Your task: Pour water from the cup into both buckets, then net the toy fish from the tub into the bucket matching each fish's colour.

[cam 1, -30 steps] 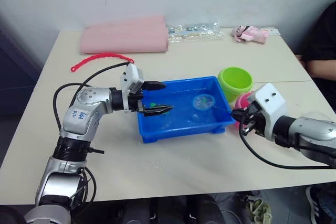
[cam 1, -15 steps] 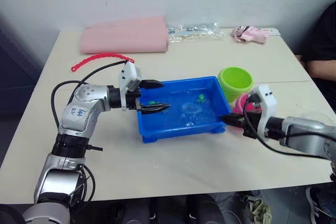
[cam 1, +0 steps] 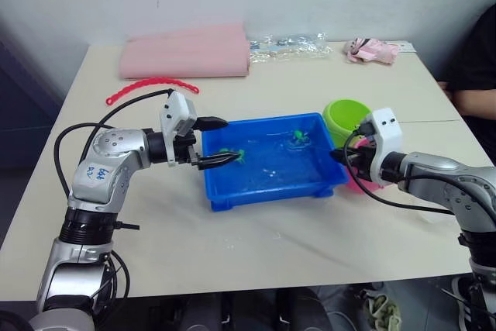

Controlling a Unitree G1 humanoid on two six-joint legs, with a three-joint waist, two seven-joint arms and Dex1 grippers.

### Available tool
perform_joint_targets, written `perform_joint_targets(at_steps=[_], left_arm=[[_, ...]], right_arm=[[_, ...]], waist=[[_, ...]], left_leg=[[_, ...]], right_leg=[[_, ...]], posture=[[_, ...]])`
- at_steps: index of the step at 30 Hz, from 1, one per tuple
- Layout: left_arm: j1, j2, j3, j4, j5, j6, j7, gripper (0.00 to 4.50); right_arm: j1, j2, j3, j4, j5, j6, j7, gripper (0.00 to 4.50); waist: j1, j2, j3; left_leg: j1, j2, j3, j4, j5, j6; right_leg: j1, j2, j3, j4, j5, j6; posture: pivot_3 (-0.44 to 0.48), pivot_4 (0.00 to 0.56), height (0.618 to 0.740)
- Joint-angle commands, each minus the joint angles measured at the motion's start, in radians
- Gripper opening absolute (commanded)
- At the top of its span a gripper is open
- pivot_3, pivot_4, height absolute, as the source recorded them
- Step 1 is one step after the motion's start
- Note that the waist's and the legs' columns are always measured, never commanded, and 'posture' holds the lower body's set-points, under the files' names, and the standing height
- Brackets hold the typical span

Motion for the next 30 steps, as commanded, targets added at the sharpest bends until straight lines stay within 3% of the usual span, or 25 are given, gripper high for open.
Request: perform_joint_targets(at_steps=[1, 11, 23, 30], left_arm=[[-0.020, -0.002, 0.012, -0.028, -0.015, -0.007, 0.003, 4.49], [-0.073, -0.039, -0.022, 0.034, -0.007, -0.031, -0.032, 4.49], [-0.249, -0.180, -0.063, 0.270, -0.008, -0.082, -0.109, 4.49], [-0.313, -0.243, -0.064, 0.372, 0.024, -0.146, -0.105, 4.49]], right_arm=[[0.002, -0.012, -0.003, -0.068, -0.093, -0.071, 0.079, 0.00], [0.159, -0.048, -0.059, -0.251, -0.257, -0.160, 0.202, 0.00], [0.393, 0.011, -0.434, -0.549, -0.163, -0.038, 0.106, 0.00], [0.395, -0.046, -0.586, -0.544, -0.176, 0.016, 0.079, 0.00]], waist=[[-0.001, 0.000, 0.000], [0.003, 0.000, 0.000], [0.012, 0.000, 0.000], [0.010, 0.000, 0.000]], left_leg=[[0.000, 0.000, 0.000, 0.000, 0.000, 0.000], [0.000, 0.000, 0.000, 0.000, 0.000, 0.000], [0.000, -0.001, -0.001, 0.000, 0.001, 0.000], [0.000, -0.001, -0.001, 0.000, 0.001, 0.000]], right_leg=[[0.000, 0.000, 0.000, 0.000, 0.000, 0.000], [0.000, 0.000, 0.000, 0.000, 0.000, 0.000], [0.001, 0.000, -0.001, 0.000, 0.000, 0.000], [0.001, 0.000, -0.001, 0.000, 0.000, 0.000]], posture=[[0.000, 0.150, 0.738], [0.000, 0.150, 0.738], [0.000, 0.150, 0.738], [0.000, 0.150, 0.738]])
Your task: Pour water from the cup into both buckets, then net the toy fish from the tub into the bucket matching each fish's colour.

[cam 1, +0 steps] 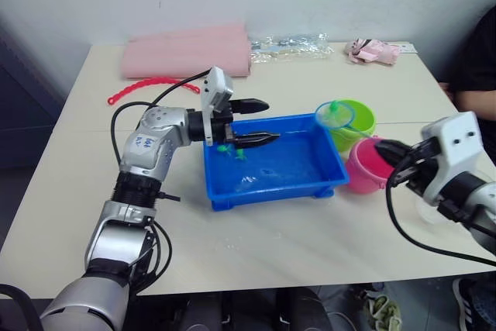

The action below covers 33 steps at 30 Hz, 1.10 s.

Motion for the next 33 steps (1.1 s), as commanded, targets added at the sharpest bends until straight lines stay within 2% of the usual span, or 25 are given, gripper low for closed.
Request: perform_joint_targets(at_steps=[1, 6, 12, 16, 20, 23, 25, 28, 33], left_arm=[[-0.025, -0.008, 0.005, 0.015, 0.011, -0.042, -0.010, 4.49], [-0.019, -0.010, 0.010, 0.018, 0.013, -0.059, -0.013, 4.49], [0.009, 0.009, 0.031, -0.025, 0.009, -0.049, 0.019, 4.49], [0.033, 0.030, 0.045, -0.067, 0.002, -0.029, 0.044, 4.49], [0.053, 0.048, 0.052, -0.104, 0.001, -0.008, 0.058, 4.49], [0.066, 0.064, 0.046, -0.123, 0.010, -0.005, 0.060, 4.49], [0.082, 0.086, 0.041, -0.135, 0.022, -0.009, 0.052, 4.49], [0.116, 0.134, 0.049, -0.154, 0.029, 0.001, 0.039, 4.49], [0.244, 0.273, 0.105, -0.261, 0.007, 0.067, 0.009, 4.49]], right_arm=[[-0.005, -0.075, -0.048, 0.017, -0.069, -0.022, 0.015, 0.00], [0.020, -0.213, 0.052, 0.133, -0.274, -0.173, 0.087, 0.00], [0.040, -0.375, 0.273, 0.345, -0.644, -0.580, 0.167, 0.00], [0.005, -0.503, 0.416, 0.505, -0.975, -0.949, 0.118, 0.00], [-0.035, -0.566, 0.473, 0.604, -1.177, -1.200, 0.066, 0.00], [-0.064, -0.489, 0.433, 0.630, -1.072, -1.170, 0.123, 0.00], [-0.089, -0.404, 0.391, 0.606, -0.900, -1.076, 0.199, 0.00], [-0.141, -0.284, 0.337, 0.531, -0.621, -0.856, 0.302, 0.00], [-0.231, -0.199, 0.339, 0.391, -0.143, -0.454, 0.453, 0.00]], waist=[[-0.002, 0.000, 0.000], [-0.002, 0.000, 0.000], [-0.004, 0.000, 0.000], [-0.011, 0.000, 0.000], [-0.015, 0.000, 0.000], [-0.016, 0.000, 0.000], [-0.019, 0.000, 0.000], [-0.022, 0.000, 0.000], [-0.031, 0.001, 0.000]], left_leg=[[0.000, 0.000, 0.000, 0.000, 0.000, 0.000], [0.000, 0.000, 0.000, 0.000, 0.000, 0.000], [0.000, 0.000, 0.000, 0.000, 0.000, 0.000], [0.000, 0.000, 0.001, 0.000, 0.000, 0.000], [0.000, 0.000, 0.001, -0.001, 0.001, -0.001], [0.000, 0.001, 0.000, -0.001, 0.001, -0.002], [0.000, 0.001, 0.000, 0.000, 0.001, -0.002], [0.000, 0.000, -0.002, 0.000, 0.002, -0.001], [0.000, 0.001, -0.005, 0.000, 0.002, -0.002]], right_leg=[[0.000, 0.000, 0.000, 0.000, 0.000, 0.000], [0.000, 0.000, 0.000, 0.000, 0.000, 0.000], [0.000, 0.000, 0.000, 0.000, 0.000, 0.000], [-0.001, 0.000, 0.001, 0.000, 0.000, 0.000], [-0.001, 0.000, 0.001, 0.000, 0.000, 0.000], [-0.001, 0.000, 0.001, 0.000, 0.000, 0.000], [0.000, 0.000, 0.000, 0.000, 0.000, 0.000], [0.002, 0.001, -0.002, -0.001, 0.000, 0.000], [0.003, 0.001, -0.004, -0.001, 0.000, 0.000]], posture=[[0.000, 0.150, 0.738], [0.000, 0.150, 0.738], [0.000, 0.150, 0.738], [0.000, 0.150, 0.738], [0.000, 0.150, 0.738], [0.000, 0.150, 0.738], [0.000, 0.150, 0.738], [0.000, 0.150, 0.738], [0.000, 0.150, 0.738]])
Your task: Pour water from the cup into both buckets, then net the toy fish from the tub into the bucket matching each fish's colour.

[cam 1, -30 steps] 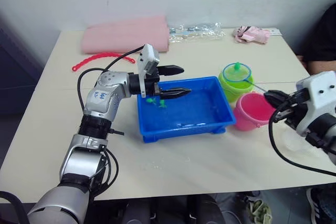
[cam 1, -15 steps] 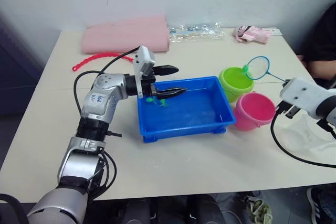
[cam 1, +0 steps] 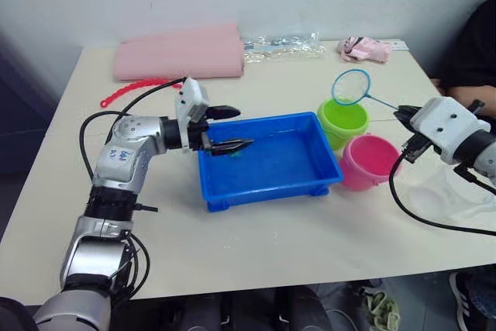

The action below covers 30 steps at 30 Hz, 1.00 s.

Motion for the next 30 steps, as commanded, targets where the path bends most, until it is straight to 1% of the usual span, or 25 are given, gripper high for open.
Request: perform_joint_targets(at_steps=[1, 3, 5, 8, 10, 13, 16, 19, 23, 26, 30], left_arm=[[0.120, 0.139, 0.078, -0.150, -0.032, 0.068, -0.031, 4.49], [0.191, 0.198, 0.101, -0.224, -0.048, 0.099, -0.042, 4.49], [0.259, 0.245, 0.130, -0.291, -0.048, 0.122, -0.026, 4.49], [0.334, 0.286, 0.181, -0.355, -0.056, 0.155, -0.002, 4.49], [0.378, 0.305, 0.220, -0.400, -0.068, 0.182, 0.019, 4.49], [0.423, 0.318, 0.263, -0.452, -0.083, 0.214, 0.053, 4.49], [0.459, 0.324, 0.300, -0.494, -0.095, 0.239, 0.080, 4.49], [0.489, 0.331, 0.327, -0.537, -0.112, 0.263, 0.107, 4.49], [0.505, 0.341, 0.344, -0.565, -0.129, 0.279, 0.133, 4.49], [0.505, 0.344, 0.346, -0.569, -0.136, 0.282, 0.145, 4.49], [0.499, 0.344, 0.338, -0.567, -0.140, 0.278, 0.154, 4.49]], right_arm=[[-0.091, 0.047, -0.023, -0.157, 0.452, 0.391, 0.142, 0.00], [-0.122, 0.052, 0.025, -0.181, 0.508, 0.490, 0.169, 0.00], [-0.157, 0.058, 0.099, -0.173, 0.479, 0.529, 0.189, 0.00], [-0.196, 0.073, 0.226, -0.123, 0.366, 0.485, 0.232, 0.00], [-0.238, 0.113, 0.301, -0.066, 0.297, 0.455, 0.230, 0.00], [-0.288, 0.161, 0.384, 0.011, 0.196, 0.396, 0.238, 0.00], [-0.326, 0.217, 0.438, 0.091, 0.119, 0.337, 0.237, 0.00], [-0.367, 0.292, 0.458, 0.178, 0.062, 0.288, 0.238, 0.00], [-0.413, 0.403, 0.448, 0.258, 0.040, 0.268, 0.245, 0.00], [-0.433, 0.469, 0.423, 0.271, 0.046, 0.287, 0.233, 0.00], [-0.438, 0.515, 0.371, 0.245, 0.080, 0.355, 0.226, 0.00]], waist=[[-0.007, 0.000, 0.000], [-0.002, 0.000, 0.000], [-0.002, 0.000, 0.000], [0.007, 0.000, 0.000], [0.012, 0.000, 0.000], [0.011, 0.000, 0.000], [0.001, 0.000, 0.000], [-0.003, 0.000, 0.000], [-0.004, 0.000, 0.000], [-0.001, 0.000, 0.000], [0.002, 0.000, 0.000]], left_leg=[[0.000, 0.001, 0.000, 0.000, 0.000, 0.000], [0.000, 0.001, -0.002, -0.001, 0.000, 0.000], [0.000, 0.001, -0.002, 0.000, 0.000, 0.000], [0.000, 0.000, -0.003, 0.000, 0.000, 0.000], [-0.001, -0.001, -0.004, 0.001, 0.000, 0.000], [-0.001, -0.002, -0.004, 0.001, 0.000, 0.000], [-0.001, -0.001, -0.004, 0.000, 0.000, -0.001], [-0.001, -0.001, -0.003, -0.001, 0.001, -0.001], [-0.001, -0.001, -0.003, -0.001, 0.001, -0.002], [-0.001, -0.001, -0.003, -0.001, 0.001, -0.002], [-0.001, -0.001, -0.003, -0.001, 0.001, -0.002]], right_leg=[[0.000, 0.001, 0.000, 0.000, 0.000, -0.001], [0.000, 0.000, -0.001, 0.000, -0.001, -0.002], [0.000, -0.001, -0.002, 0.000, -0.001, -0.002], [0.000, -0.002, -0.002, 0.000, -0.001, -0.002], [0.001, -0.003, -0.003, 0.000, -0.001, -0.002], [0.001, -0.004, -0.003, 0.001, -0.001, -0.001], [0.000, -0.003, -0.003, 0.001, -0.001, -0.002], [0.000, -0.002, -0.003, 0.001, -0.001, -0.002], [-0.001, -0.002, -0.003, 0.002, -0.001, -0.002], [-0.001, -0.002, -0.003, 0.002, -0.001, -0.002], [0.000, -0.002, -0.003, 0.002, -0.001, -0.002]], posture=[[0.000, 0.150, 0.738], [0.000, 0.150, 0.738], [0.000, 0.150, 0.738], [0.000, 0.150, 0.738], [0.000, 0.150, 0.738], [0.000, 0.150, 0.738], [0.000, 0.150, 0.738], [0.000, 0.150, 0.738], [0.000, 0.150, 0.738], [0.000, 0.150, 0.738], [0.000, 0.150, 0.738]])
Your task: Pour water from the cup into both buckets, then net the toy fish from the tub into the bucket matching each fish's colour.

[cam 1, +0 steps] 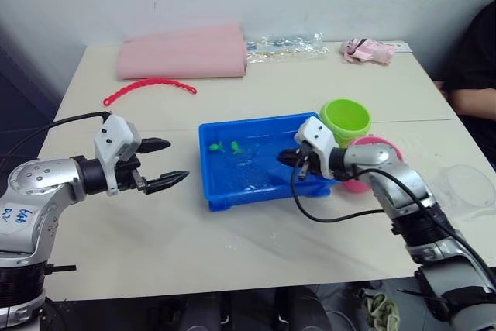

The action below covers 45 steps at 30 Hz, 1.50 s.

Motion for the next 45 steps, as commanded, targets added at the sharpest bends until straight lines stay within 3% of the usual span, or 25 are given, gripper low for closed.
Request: perform_joint_targets(at_steps=[1, 16, 19, 29, 34, 37, 45], left_arm=[[-0.013, 0.010, 0.018, -0.021, -0.020, -0.013, 0.008, 4.49], [-0.326, -0.164, -0.187, 0.213, -0.022, -0.079, -0.040, 4.49], [-0.414, -0.227, -0.213, 0.293, -0.055, -0.057, -0.069, 4.49], [-0.566, -0.340, -0.333, 0.521, 0.047, -0.245, -0.179, 4.49], [-0.588, -0.373, -0.336, 0.563, 0.059, -0.276, -0.194, 4.49], [-0.585, -0.379, -0.335, 0.558, 0.061, -0.279, -0.194, 4.49], [-0.556, -0.362, -0.310, 0.505, 0.056, -0.259, -0.163, 4.49]], right_arm=[[-0.014, 0.003, -0.081, -0.055, 0.040, 0.058, -0.005, 0.00], [0.164, -0.133, -0.360, -0.485, 0.221, 0.381, -0.069, 0.00], [0.220, -0.169, -0.466, -0.576, 0.261, 0.449, -0.107, 0.00], [0.369, -0.310, -0.795, -0.722, 0.291, 0.532, -0.190, 0.00], [0.430, -0.405, -0.783, -0.661, 0.177, 0.393, -0.200, 0.00], [0.448, -0.482, -0.684, -0.566, 0.019, 0.202, -0.208, 0.00], [0.456, -0.722, -0.348, -0.237, -0.554, -0.613, -0.282, 0.00]], waist=[[0.000, 0.000, 0.000], [0.001, 0.000, 0.000], [0.007, 0.000, 0.000], [0.021, 0.000, 0.000], [0.022, 0.000, 0.000], [0.021, 0.000, 0.000], [0.014, 0.000, 0.000]], left_leg=[[0.000, 0.000, 0.000, 0.000, 0.000, 0.000], [0.000, 0.000, 0.000, 0.000, 0.000, 0.000], [0.000, 0.000, 0.001, 0.000, 0.000, 0.000], [0.000, -0.001, 0.001, 0.000, 0.000, 0.000], [0.000, -0.001, 0.001, 0.000, 0.000, 0.001], [0.000, -0.001, 0.001, 0.000, 0.000, 0.001], [0.000, 0.000, 0.002, 0.000, 0.000, 0.001]], right_leg=[[0.000, 0.000, 0.000, 0.000, 0.000, 0.000], [0.000, 0.001, 0.000, 0.000, 0.000, 0.000], [0.000, 0.001, 0.000, 0.000, 0.000, 0.000], [0.000, 0.001, 0.000, 0.000, 0.000, 0.000], [0.000, 0.001, 0.000, 0.000, 0.000, 0.000], [0.000, 0.001, 0.000, 0.000, 0.000, 0.000], [0.000, 0.001, 0.001, 0.000, 0.000, 0.000]], posture=[[0.000, 0.150, 0.738], [0.000, 0.150, 0.738], [0.000, 0.150, 0.738], [0.000, 0.150, 0.738], [0.000, 0.150, 0.738], [0.000, 0.150, 0.738], [0.000, 0.150, 0.738]])
